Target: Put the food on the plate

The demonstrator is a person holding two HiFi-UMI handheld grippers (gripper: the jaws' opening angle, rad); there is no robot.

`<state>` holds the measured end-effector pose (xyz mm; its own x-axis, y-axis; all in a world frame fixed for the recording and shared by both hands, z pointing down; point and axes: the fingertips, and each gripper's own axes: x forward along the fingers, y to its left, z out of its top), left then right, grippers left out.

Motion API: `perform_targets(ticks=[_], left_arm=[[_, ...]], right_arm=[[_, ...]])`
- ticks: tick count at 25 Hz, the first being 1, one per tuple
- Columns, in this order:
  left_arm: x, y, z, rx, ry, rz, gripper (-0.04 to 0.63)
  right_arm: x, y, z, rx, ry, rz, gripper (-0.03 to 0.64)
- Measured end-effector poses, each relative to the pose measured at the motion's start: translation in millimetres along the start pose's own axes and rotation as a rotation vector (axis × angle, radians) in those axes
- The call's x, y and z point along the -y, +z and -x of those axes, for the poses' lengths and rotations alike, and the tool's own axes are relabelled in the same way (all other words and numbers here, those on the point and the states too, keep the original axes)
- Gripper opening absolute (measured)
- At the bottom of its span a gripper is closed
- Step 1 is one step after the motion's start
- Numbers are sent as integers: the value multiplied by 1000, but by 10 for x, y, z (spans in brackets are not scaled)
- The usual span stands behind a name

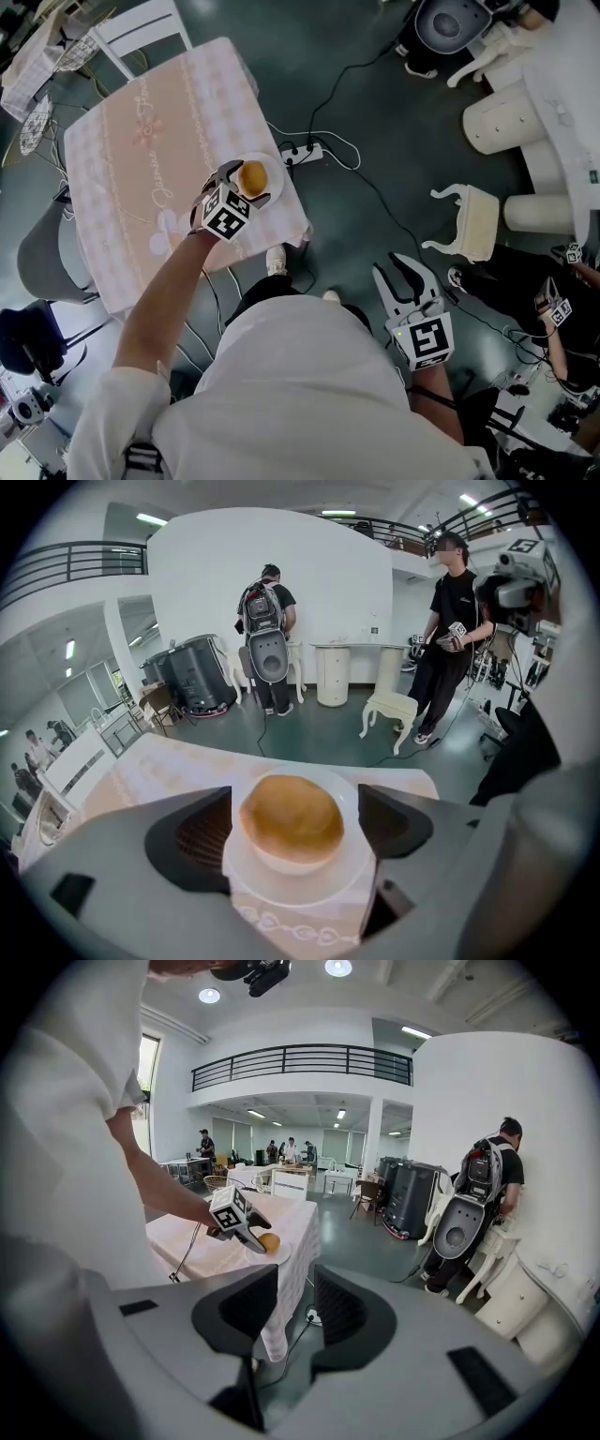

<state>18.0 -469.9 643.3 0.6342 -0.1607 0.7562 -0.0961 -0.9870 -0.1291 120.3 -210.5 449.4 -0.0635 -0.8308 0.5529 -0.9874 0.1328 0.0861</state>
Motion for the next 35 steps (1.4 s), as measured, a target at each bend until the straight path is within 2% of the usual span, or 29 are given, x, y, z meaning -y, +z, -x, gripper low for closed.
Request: perform_targets(ticks=[6, 11, 14, 18, 22, 26, 28, 31, 35], left_arm=[[68, 141, 282, 58, 43, 41, 417], [186, 287, 617, 139, 64, 151, 416], [385, 392, 831, 175, 53, 187, 414], [781, 481, 1110, 208, 30, 190, 400], [1204, 628, 1461, 279, 40, 227, 257], [1637, 792, 1797, 373, 79, 300, 81], [1883, 890, 1940, 419, 96, 341, 15], [2295, 1012, 2115, 474, 120, 389, 9], [2836, 1048, 2291, 503, 135, 441, 9]], right_arm=[[10, -20, 61, 23, 42, 28, 129], [27, -28, 82, 46, 93, 54, 129], [24, -25, 122, 62, 126, 78, 128], [6, 0, 208, 96, 178, 123, 116], [-25, -53, 303, 119, 230, 162, 62], [-117, -173, 447, 134, 293, 213, 36], [-161, -227, 553, 149, 318, 228, 31], [-242, -331, 727, 168, 360, 253, 23], [-404, -544, 980, 170, 419, 276, 19]])
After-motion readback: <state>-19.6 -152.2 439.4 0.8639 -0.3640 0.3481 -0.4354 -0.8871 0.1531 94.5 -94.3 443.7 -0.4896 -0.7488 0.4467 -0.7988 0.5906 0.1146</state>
